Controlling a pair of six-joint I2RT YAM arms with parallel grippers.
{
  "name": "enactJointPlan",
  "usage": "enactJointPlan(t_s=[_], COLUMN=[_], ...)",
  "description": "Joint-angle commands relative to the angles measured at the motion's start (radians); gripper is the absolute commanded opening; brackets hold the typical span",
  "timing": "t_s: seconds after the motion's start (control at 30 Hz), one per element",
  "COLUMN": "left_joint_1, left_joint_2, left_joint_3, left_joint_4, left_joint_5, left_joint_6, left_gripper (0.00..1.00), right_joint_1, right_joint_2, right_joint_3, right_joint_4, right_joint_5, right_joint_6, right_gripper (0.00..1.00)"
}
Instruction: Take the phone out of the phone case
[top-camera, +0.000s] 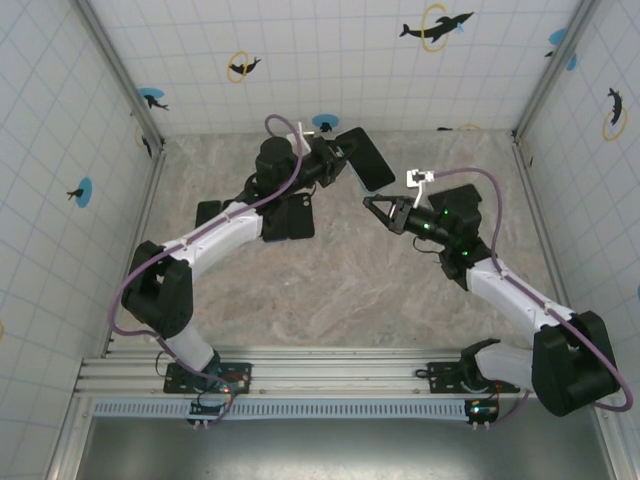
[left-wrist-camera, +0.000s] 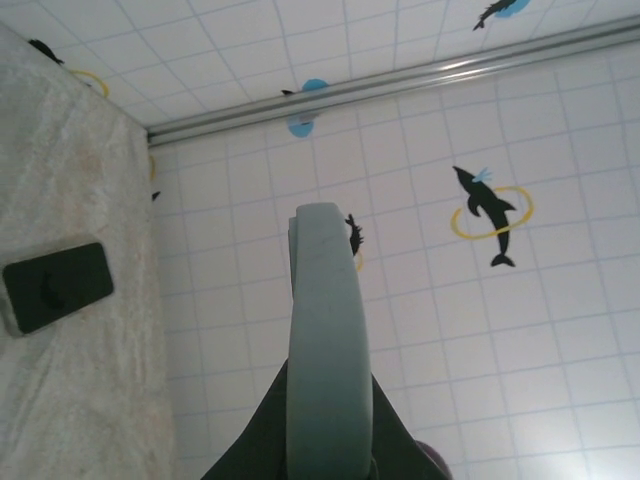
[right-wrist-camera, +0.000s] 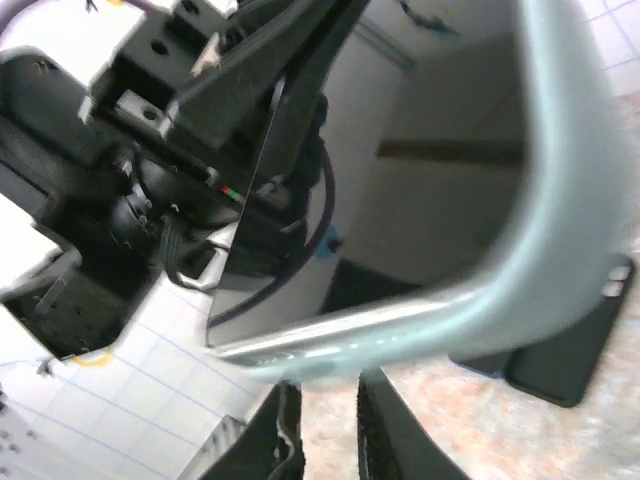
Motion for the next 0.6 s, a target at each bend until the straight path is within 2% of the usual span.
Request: enactJointPlan(t_s=[0.0,0.13,0.2,0.4,0.57], left_joint_1=[-0.004,0.028,0.05,0.07,0.085], left_joint_2=[-0.092,-0.114,-0.12,-0.141,-0.2], left_joint_3=[0.087,0.087,0.075,0.097,0.03], left_joint_4=[-0.048,-0.12,-0.113,-0.283,-0.263], left_joint_5=[0.09,0.17,0.248,0.383,0.471], left_joint_6=[0.233,0.446,0.54,0.934,1.138], left_gripper=[0.0,0.0,0.0,0.0,0.0], right_joint_1=[-0.06,-0.103,-0.124,-0.103,-0.076], right_joint_2=[0.015,0.022,0.026,0.03,0.085], right_joint_3=[0.014,0.087,0.111,0.239,0.326], right_joint_4=[-0.122,-0.321,-0.396,-0.727,-0.828], right_joint_5=[-0.067,-0.2,-0.31,-0.323,-0.339], right_joint_6=[-0.114,-0.357,-0.484,-0.949,-1.122], right_gripper=[0.38,0.48,0.51,0.55,0.55])
